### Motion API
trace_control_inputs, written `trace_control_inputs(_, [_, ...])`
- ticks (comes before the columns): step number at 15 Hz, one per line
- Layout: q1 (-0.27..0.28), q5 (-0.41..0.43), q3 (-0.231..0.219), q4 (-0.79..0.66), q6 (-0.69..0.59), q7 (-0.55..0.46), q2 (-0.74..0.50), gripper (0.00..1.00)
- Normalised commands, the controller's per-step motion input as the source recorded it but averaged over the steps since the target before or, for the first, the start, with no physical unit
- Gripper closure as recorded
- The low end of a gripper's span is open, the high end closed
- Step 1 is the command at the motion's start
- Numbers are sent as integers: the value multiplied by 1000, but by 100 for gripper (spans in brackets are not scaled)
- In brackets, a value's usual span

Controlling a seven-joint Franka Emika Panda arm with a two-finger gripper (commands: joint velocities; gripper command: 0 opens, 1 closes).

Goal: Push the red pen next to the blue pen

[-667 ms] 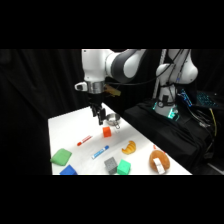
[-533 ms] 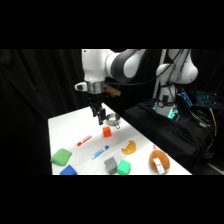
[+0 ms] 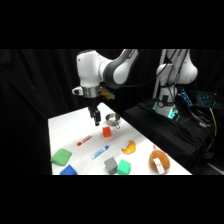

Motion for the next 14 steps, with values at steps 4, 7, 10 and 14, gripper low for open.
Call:
trace_control_inputs(4, [-206, 40, -62, 554, -26, -243, 370, 0])
trace_control_inputs(7, [-170, 48, -10, 629, -92, -232, 418, 0])
trace_control_inputs(10, [-162, 71, 61, 643, -131, -313, 455, 0])
trace_control_inputs(14, [-163, 60, 124, 552, -180, -372, 398, 0])
